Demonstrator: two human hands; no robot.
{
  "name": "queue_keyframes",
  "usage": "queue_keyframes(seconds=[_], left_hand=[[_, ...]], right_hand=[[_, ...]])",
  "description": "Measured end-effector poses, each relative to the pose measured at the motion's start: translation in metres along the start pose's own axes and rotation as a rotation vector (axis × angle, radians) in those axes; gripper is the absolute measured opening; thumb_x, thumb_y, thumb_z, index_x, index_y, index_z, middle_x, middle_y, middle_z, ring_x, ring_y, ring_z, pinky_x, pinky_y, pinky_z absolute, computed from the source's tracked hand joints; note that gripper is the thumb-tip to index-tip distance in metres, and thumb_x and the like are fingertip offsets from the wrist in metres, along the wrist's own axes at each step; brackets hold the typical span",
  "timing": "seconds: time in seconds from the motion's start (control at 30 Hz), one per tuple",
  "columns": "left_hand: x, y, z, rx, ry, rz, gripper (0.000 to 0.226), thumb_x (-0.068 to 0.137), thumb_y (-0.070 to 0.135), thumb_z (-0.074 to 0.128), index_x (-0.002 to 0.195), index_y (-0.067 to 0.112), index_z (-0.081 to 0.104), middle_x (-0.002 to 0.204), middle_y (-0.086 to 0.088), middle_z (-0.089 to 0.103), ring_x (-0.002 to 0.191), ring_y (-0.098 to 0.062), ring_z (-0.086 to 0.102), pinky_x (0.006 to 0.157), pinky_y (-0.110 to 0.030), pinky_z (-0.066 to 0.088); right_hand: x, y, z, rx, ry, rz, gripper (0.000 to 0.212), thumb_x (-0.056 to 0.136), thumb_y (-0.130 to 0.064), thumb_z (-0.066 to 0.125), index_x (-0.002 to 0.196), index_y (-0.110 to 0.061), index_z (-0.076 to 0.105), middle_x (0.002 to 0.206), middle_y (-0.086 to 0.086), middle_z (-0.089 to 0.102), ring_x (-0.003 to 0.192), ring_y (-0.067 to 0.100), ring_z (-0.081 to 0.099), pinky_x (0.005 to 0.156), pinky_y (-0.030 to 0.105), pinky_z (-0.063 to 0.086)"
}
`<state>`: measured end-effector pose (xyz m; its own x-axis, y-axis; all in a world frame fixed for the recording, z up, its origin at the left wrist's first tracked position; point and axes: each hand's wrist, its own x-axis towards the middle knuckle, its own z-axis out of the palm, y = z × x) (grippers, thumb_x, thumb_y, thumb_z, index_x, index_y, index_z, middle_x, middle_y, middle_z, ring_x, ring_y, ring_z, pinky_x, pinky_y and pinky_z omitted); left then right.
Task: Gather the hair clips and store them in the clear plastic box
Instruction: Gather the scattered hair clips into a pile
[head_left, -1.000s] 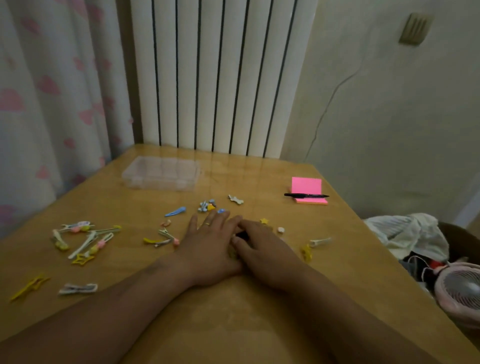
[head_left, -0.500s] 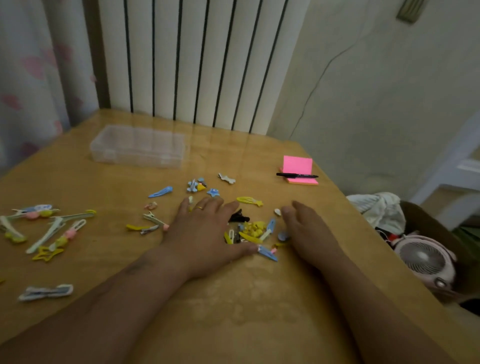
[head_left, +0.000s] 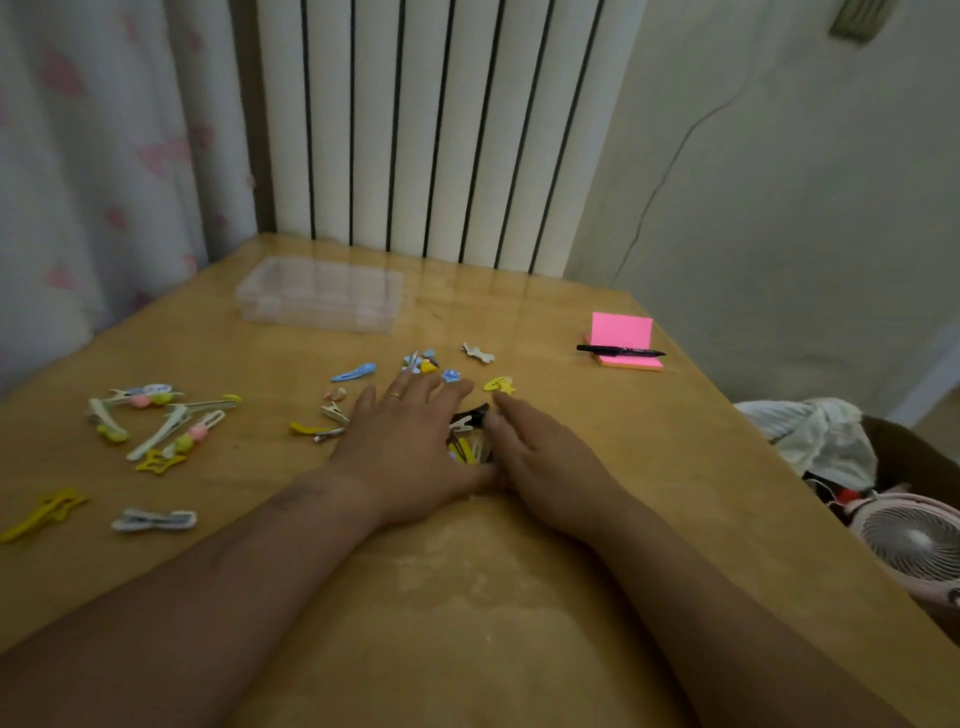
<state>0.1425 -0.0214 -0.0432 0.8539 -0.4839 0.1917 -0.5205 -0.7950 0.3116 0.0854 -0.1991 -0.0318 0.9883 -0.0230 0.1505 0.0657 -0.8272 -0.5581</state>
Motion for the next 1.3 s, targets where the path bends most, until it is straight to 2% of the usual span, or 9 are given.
queue_keyframes(seconds=[0.1,0.27,0.53,0.67,0.77,0.9,1.0,1.2,1.3], left_hand=[[-0.001,-0.001,0.0,0.013,0.041,0.029,0.111,0.065,0.096,0.036,0.162,0.042,0.026,0.167,0.009,0.034,0.156,-0.018,0.031,0.122,-0.051,0.031],[0.004,-0.005,-0.01,-0.023,0.196,-0.084,0.102,0.077,0.101,0.018,0.155,0.041,0.041,0.16,0.01,0.046,0.153,-0.015,0.034,0.128,-0.054,0.017],[0.027,-0.042,-0.017,-0.059,0.15,-0.346,0.084,0.094,0.084,0.024,0.158,0.033,0.042,0.163,0.004,0.044,0.157,-0.022,0.03,0.125,-0.054,0.026],[0.032,-0.041,-0.012,-0.053,0.092,-0.251,0.065,0.104,0.066,0.034,0.158,0.032,0.04,0.162,0.004,0.047,0.151,-0.019,0.038,0.124,-0.047,0.029],[0.032,-0.043,-0.014,-0.135,0.084,-0.231,0.056,0.108,0.053,0.038,0.158,0.03,0.039,0.159,0.002,0.05,0.147,-0.019,0.042,0.122,-0.042,0.03],[0.035,-0.045,-0.014,-0.085,0.095,-0.304,0.059,0.107,0.051,0.032,0.159,0.025,0.04,0.158,-0.005,0.051,0.148,-0.026,0.041,0.125,-0.052,0.023],[0.032,-0.042,-0.019,-0.203,0.06,-0.254,0.05,0.109,0.04,0.036,0.152,0.021,0.051,0.154,-0.005,0.055,0.141,-0.025,0.047,0.115,-0.042,0.039],[0.009,-0.027,-0.028,-0.53,0.187,-0.123,0.042,0.111,0.043,0.038,0.125,0.026,0.074,0.119,0.009,0.074,0.109,-0.013,0.068,0.094,-0.035,0.056],[0.007,-0.037,-0.037,-0.45,0.297,-0.266,0.051,0.109,0.053,0.032,0.112,0.02,0.071,0.102,-0.003,0.076,0.094,-0.024,0.071,0.089,-0.04,0.054]], right_hand=[[0.001,-0.006,0.0,0.212,0.007,-0.084,0.04,0.112,-0.037,0.042,0.15,-0.03,0.055,0.138,-0.016,0.062,0.127,0.004,0.056,0.101,0.024,0.042],[0.053,0.021,-0.019,0.218,0.164,0.043,0.039,0.111,-0.045,0.041,0.128,-0.022,0.068,0.122,-0.003,0.069,0.116,0.018,0.062,0.088,0.032,0.041],[0.152,0.015,-0.003,-0.003,-0.16,-0.003,0.06,0.11,-0.057,0.033,0.155,-0.022,0.05,0.161,0.002,0.05,0.146,0.024,0.046,0.113,0.032,0.032],[0.164,0.002,0.018,-0.008,-0.247,-0.14,0.056,0.108,-0.06,0.039,0.151,-0.029,0.058,0.157,-0.004,0.054,0.145,0.019,0.048,0.115,0.029,0.032],[0.152,0.003,0.021,0.088,-0.326,-0.206,0.05,0.105,-0.063,0.044,0.143,-0.037,0.064,0.146,-0.012,0.064,0.134,0.011,0.059,0.119,0.042,0.041],[0.107,0.0,0.008,0.121,-0.395,-0.267,0.037,0.11,-0.045,0.048,0.143,-0.038,0.064,0.14,-0.018,0.067,0.129,0.001,0.06,0.117,0.036,0.043],[0.069,0.0,0.0,0.1,-0.437,-0.307,0.035,0.112,-0.038,0.048,0.143,-0.038,0.064,0.141,-0.023,0.065,0.13,-0.005,0.059,0.115,0.029,0.043],[0.026,0.015,-0.03,0.265,0.067,-0.062,0.038,0.111,-0.042,0.044,0.126,-0.027,0.075,0.128,-0.015,0.071,0.121,0.004,0.062,0.099,0.027,0.047],[0.016,0.02,-0.024,0.088,0.013,0.048,0.046,0.112,-0.047,0.038,0.133,-0.02,0.069,0.134,0.001,0.068,0.125,0.02,0.06,0.098,0.033,0.045]])
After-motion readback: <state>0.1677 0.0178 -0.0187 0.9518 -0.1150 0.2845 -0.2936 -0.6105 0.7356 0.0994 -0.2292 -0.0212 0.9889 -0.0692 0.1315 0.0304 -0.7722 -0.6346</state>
